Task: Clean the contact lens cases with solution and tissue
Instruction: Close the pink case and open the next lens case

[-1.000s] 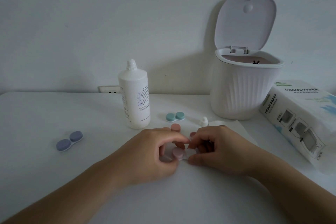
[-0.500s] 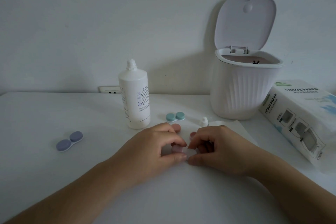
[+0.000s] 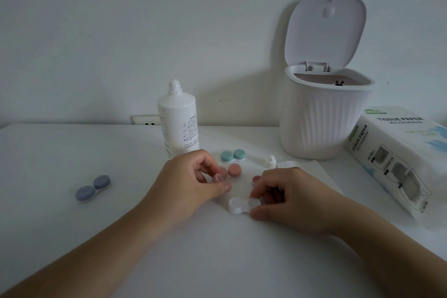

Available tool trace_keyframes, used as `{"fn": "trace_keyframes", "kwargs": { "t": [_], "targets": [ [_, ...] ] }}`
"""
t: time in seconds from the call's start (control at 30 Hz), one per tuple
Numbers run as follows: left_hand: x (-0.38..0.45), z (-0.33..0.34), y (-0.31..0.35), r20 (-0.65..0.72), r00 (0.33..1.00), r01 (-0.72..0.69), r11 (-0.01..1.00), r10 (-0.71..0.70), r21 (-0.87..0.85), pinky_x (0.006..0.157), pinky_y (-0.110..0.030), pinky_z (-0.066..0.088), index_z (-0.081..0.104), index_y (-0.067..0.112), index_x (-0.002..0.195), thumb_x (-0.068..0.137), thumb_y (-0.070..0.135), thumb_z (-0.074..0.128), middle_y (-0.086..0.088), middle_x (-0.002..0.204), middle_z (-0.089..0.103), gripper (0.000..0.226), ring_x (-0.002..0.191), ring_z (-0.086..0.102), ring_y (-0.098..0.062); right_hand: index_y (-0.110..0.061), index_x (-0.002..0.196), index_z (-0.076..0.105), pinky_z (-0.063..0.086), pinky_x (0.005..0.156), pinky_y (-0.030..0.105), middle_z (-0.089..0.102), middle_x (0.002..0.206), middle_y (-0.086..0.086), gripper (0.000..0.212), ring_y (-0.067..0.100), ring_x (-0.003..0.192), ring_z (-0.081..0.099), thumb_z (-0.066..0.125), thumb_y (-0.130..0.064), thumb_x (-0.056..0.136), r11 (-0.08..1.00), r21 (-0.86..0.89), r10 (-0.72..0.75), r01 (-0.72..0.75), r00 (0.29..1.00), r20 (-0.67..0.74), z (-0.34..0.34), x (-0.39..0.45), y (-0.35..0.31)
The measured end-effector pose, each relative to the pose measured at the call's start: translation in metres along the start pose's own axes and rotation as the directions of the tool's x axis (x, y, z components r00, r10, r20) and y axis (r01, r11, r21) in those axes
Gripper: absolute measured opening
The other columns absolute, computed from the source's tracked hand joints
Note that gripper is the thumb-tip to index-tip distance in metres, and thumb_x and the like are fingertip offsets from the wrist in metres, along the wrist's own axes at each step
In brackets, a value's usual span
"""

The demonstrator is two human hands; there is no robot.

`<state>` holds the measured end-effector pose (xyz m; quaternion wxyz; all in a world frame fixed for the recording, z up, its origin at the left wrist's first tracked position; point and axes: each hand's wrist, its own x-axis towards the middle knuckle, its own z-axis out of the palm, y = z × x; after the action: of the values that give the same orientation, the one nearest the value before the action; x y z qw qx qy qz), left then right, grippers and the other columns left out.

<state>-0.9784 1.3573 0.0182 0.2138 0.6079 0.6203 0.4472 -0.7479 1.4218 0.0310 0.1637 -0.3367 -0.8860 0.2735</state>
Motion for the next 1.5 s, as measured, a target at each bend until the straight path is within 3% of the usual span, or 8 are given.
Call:
{"fn": "trace_keyframes", "kwargs": {
  "t": [0.33, 0.63, 0.77, 0.9, 1.03, 1.17, 1.37, 1.5],
  "targets": [
    [0.0, -0.004, -0.008, 0.057, 0.998, -0.021, 0.98, 0.01, 0.196, 0.046, -0.02, 0.03, 0.067, 0.032, 0.078, 0.066, 0.045, 0.087, 0.008, 0.047, 0.044, 0.026, 0.045, 0.036, -0.006, -0.032, 0.086, 0.071, 0.045, 0.061, 0.02, 0.059, 0.07, -0.02, 0.018, 0.001, 0.061, 0.051, 0.08, -0.043, 0.075, 1.0, -0.028, -0.002, 0.002, 1.0, 0.013, 0.0, 0.001, 0.001],
    [-0.003, -0.008, 0.001, 0.072, 0.997, -0.032, 0.959, 0.012, 0.283, 0.048, -0.018, 0.034, 0.067, 0.039, 0.086, 0.075, 0.042, 0.085, 0.027, 0.057, 0.056, 0.021, 0.049, 0.044, -0.006, -0.034, 0.089, 0.071, 0.056, 0.075, 0.039, 0.06, 0.072, -0.02, 0.023, 0.003, 0.062, 0.053, 0.076, -0.049, 0.072, 1.0, -0.017, 0.006, -0.006, 1.0, 0.019, -0.002, 0.0, 0.0],
    [-0.005, -0.015, 0.009, 0.178, 0.977, -0.151, 0.972, 0.119, 0.18, 0.055, -0.01, 0.036, 0.072, 0.039, 0.09, 0.079, 0.024, 0.085, 0.034, 0.087, 0.063, 0.024, 0.055, 0.045, -0.008, -0.035, 0.09, 0.071, 0.056, 0.079, 0.043, 0.061, 0.073, -0.018, 0.026, 0.005, 0.064, 0.056, 0.073, -0.052, 0.071, 1.0, -0.023, 0.001, -0.001, 1.0, 0.02, -0.001, -0.001, -0.001],
    [-0.008, -0.021, 0.012, 0.304, 0.943, -0.183, 0.973, 0.133, 0.142, 0.058, -0.011, 0.036, 0.074, 0.042, 0.095, 0.068, 0.043, 0.087, 0.016, 0.096, 0.066, 0.03, 0.059, 0.045, -0.002, -0.033, 0.089, 0.072, 0.055, 0.085, 0.043, 0.059, 0.073, -0.018, 0.022, 0.007, 0.065, 0.057, 0.076, -0.047, 0.073, 1.0, -0.009, -0.021, 0.021, 1.0, 0.01, 0.0, 0.0, 0.002],
    [-0.01, -0.015, 0.011, 0.336, 0.935, -0.192, 0.957, 0.111, 0.218, 0.065, -0.006, 0.038, 0.075, 0.04, 0.097, 0.062, 0.057, 0.084, 0.023, 0.096, 0.064, 0.04, 0.074, 0.054, 0.014, -0.035, 0.091, 0.072, 0.054, 0.075, 0.039, 0.06, 0.077, -0.016, 0.022, 0.009, 0.069, 0.058, 0.076, -0.048, 0.073, 0.999, -0.02, -0.048, 0.048, 0.999, 0.005, -0.001, 0.0, 0.003],
    [-0.011, -0.008, 0.007, 0.339, 0.937, -0.187, 0.94, 0.083, 0.285, 0.066, -0.01, 0.039, 0.073, 0.044, 0.094, 0.056, 0.074, 0.068, 0.03, 0.097, 0.062, 0.049, 0.087, 0.06, 0.008, -0.037, 0.093, 0.071, 0.054, 0.082, 0.04, 0.059, 0.078, -0.02, 0.03, 0.01, 0.077, 0.063, 0.07, -0.056, 0.069, 0.998, -0.031, -0.061, 0.061, 0.998, 0.001, -0.001, 0.0, 0.002],
    [-0.011, -0.001, 0.006, 0.32, 0.944, -0.167, 0.952, 0.079, 0.256, 0.063, -0.012, 0.037, 0.076, 0.042, 0.088, 0.058, 0.069, 0.066, 0.025, 0.089, 0.064, 0.042, 0.082, 0.061, 0.001, -0.038, 0.094, 0.071, 0.054, 0.089, 0.045, 0.057, 0.079, -0.023, 0.029, 0.013, 0.083, 0.065, 0.072, -0.055, 0.07, 0.996, -0.019, -0.082, 0.082, 0.997, 0.006, 0.001, 0.0, 0.004],
    [-0.011, 0.0, 0.008, 0.318, 0.946, -0.149, 0.96, 0.068, 0.237, 0.063, -0.011, 0.037, 0.077, 0.038, 0.086, 0.068, 0.05, 0.083, 0.023, 0.087, 0.065, 0.023, 0.079, 0.061, 0.0, -0.039, 0.096, 0.073, 0.053, 0.084, 0.037, 0.062, 0.085, -0.018, 0.03, 0.012, 0.082, 0.063, 0.076, -0.053, 0.069, 0.996, -0.028, -0.081, 0.08, 0.996, -0.029, -0.001, -0.002, 0.005]
  ]
}}
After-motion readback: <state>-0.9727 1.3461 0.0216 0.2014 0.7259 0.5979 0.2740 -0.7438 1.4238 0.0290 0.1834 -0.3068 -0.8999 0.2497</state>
